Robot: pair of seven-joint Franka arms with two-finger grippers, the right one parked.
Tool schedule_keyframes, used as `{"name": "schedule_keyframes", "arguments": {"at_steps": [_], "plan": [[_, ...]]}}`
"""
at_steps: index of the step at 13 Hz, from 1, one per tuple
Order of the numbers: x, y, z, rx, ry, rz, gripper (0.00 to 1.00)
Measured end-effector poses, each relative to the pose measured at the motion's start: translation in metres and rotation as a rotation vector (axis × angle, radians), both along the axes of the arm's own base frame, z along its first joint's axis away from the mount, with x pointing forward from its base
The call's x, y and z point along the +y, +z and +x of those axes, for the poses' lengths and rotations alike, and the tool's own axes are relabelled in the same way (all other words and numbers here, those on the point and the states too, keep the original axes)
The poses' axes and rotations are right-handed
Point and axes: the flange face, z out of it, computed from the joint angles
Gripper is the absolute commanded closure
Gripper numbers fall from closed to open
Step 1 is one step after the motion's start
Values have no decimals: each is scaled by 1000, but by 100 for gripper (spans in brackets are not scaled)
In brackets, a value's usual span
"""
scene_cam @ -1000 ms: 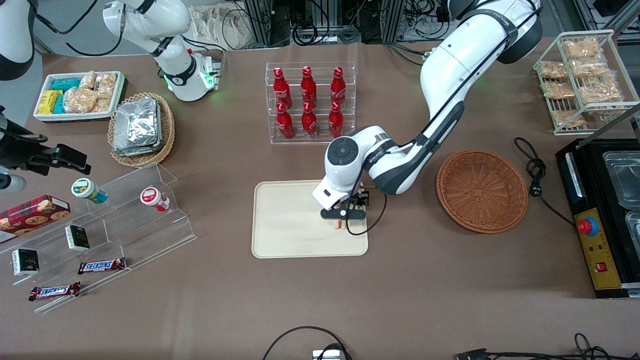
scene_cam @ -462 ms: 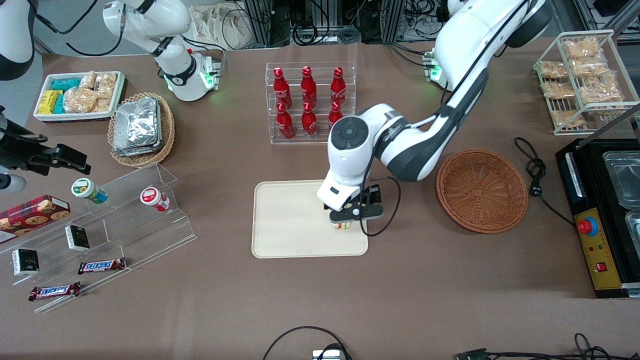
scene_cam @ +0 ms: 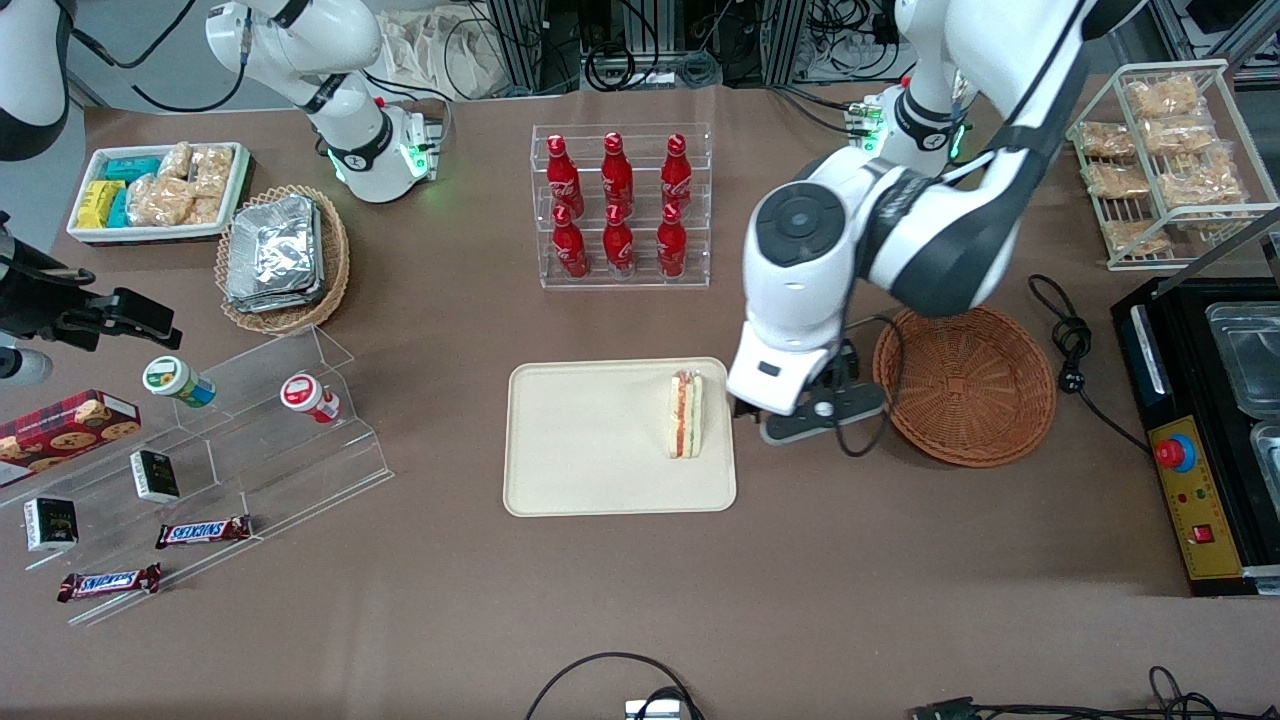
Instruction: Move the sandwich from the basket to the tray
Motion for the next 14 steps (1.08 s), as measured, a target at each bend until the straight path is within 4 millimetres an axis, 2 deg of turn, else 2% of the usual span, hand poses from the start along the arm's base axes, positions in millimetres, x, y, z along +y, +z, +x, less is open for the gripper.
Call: {"name": "schedule_keyframes", "arguments": {"at_steps": [3,5,7,12,14], "plan": [[56,36,13,16,16,-33,0],[82,53,16,20,22,-46,0],[97,60,17,29,23,-46,0],[116,65,18,63,-28,-43,0],[138,71,20,75,-75,-23,0]]}}
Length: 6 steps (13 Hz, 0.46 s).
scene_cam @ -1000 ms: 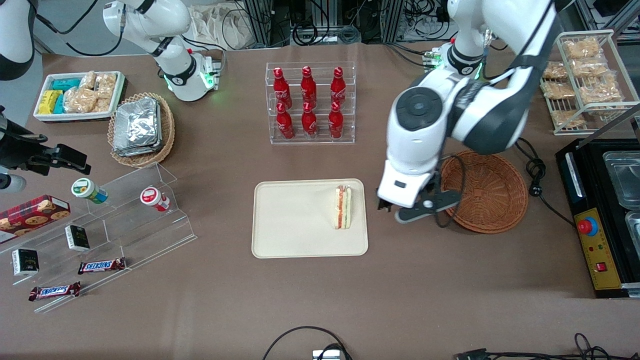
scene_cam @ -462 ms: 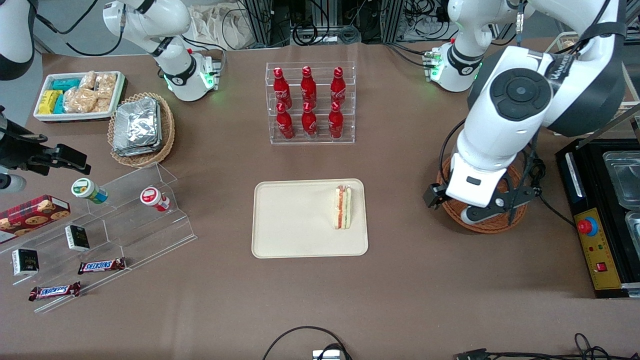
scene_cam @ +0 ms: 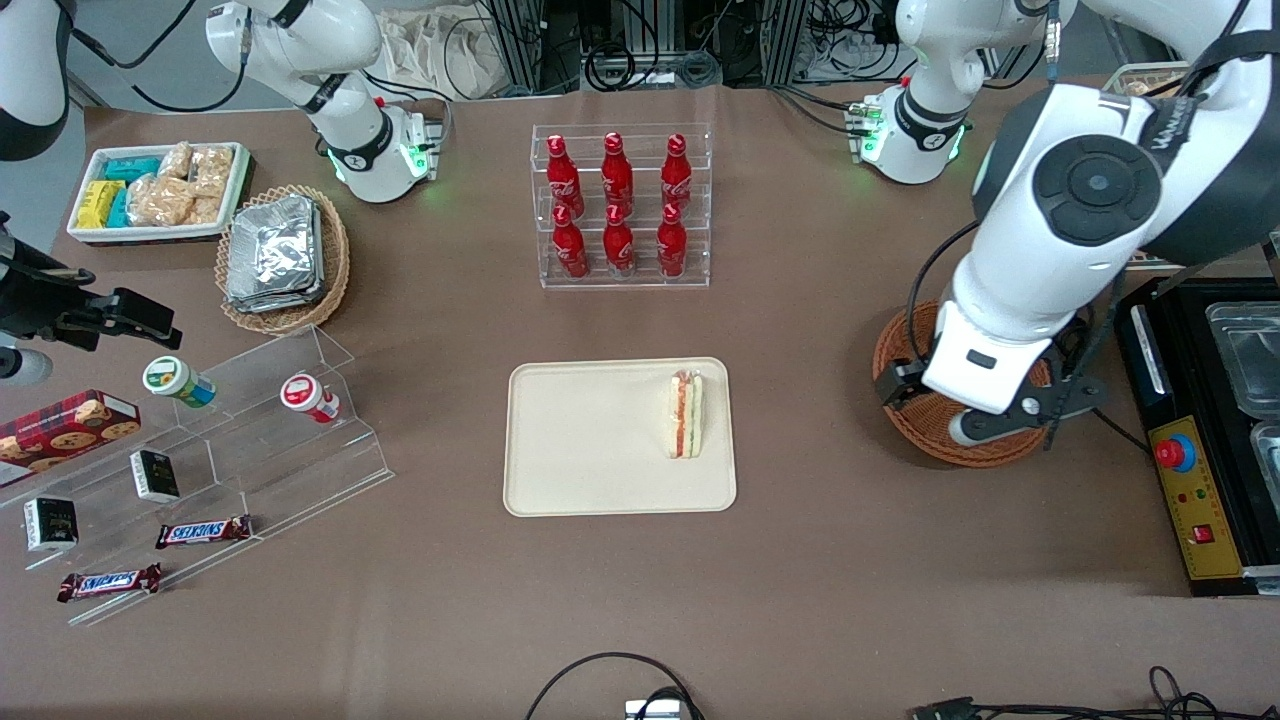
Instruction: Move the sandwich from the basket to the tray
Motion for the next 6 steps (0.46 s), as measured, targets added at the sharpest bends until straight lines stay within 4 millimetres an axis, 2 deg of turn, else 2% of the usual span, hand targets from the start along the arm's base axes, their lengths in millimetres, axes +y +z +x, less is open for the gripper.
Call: {"name": "schedule_keyframes", "arguments": {"at_steps": [4,6], "plan": [[69,31,-5,17,-116,-26,0],[94,46,-15,25,-154,-27,0]]}}
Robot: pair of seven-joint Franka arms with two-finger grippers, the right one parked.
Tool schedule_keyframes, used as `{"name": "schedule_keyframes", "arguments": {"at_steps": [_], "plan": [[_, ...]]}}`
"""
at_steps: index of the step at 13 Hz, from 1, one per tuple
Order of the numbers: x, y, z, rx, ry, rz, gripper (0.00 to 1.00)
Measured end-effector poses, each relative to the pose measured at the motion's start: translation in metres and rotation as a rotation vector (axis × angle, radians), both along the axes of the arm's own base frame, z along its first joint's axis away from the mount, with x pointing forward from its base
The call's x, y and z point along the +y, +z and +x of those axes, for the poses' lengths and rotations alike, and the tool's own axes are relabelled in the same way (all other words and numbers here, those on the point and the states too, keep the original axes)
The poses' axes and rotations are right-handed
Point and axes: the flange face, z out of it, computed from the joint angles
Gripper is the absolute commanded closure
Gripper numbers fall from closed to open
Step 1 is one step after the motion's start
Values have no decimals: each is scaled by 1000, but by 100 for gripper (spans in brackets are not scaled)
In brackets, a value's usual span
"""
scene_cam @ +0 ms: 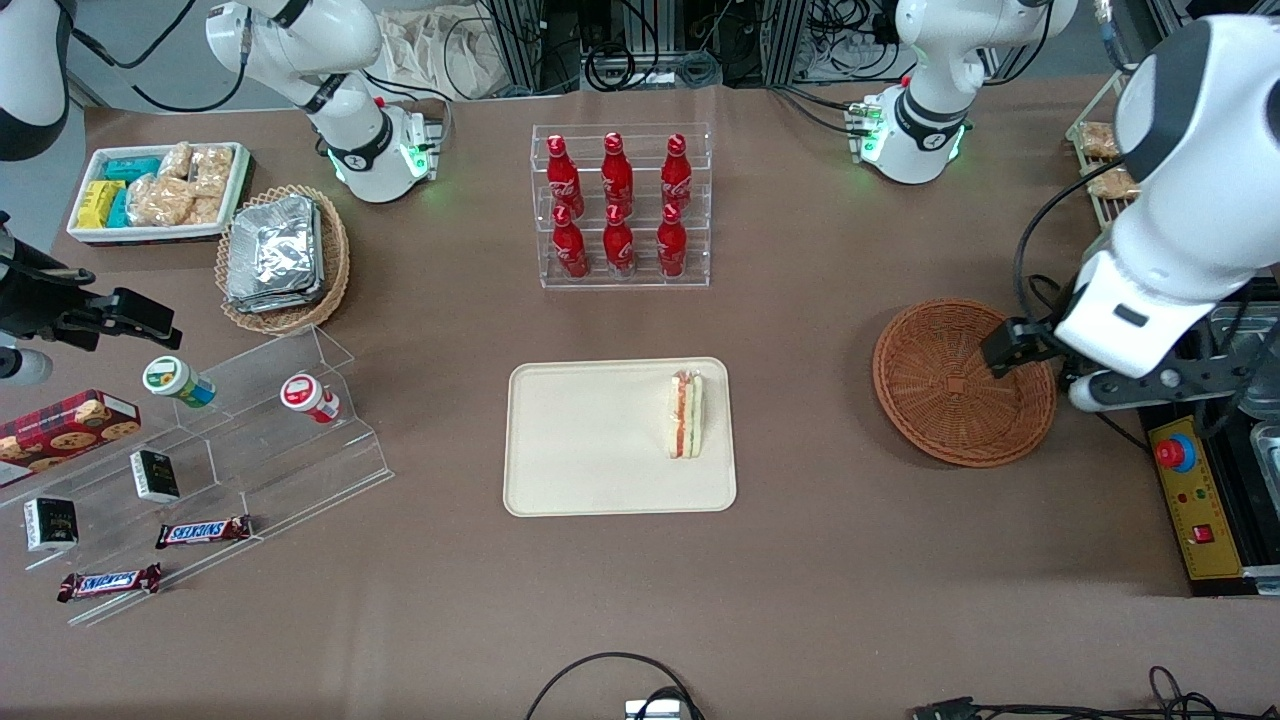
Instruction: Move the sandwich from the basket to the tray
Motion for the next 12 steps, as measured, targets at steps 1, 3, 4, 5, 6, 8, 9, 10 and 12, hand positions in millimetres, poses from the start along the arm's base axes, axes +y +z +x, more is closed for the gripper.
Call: {"name": "schedule_keyframes", "arguments": {"at_steps": [1,3,4,5,6,8,9,10,12], "plan": [[6,4,-5,3,-6,-12,0],[19,10,-14,14,-40,-33,0],[26,12,-18,21,-71,-35,0],[34,16,-23,35,-102,-33,0],[42,21,-29,52,-128,-32,0],[53,34,-42,68,-144,-38,0],[56,40,-48,71,-143,-38,0],[58,45,-52,72,-143,-37,0],[57,46,-54,73,-143,-36,0]]}}
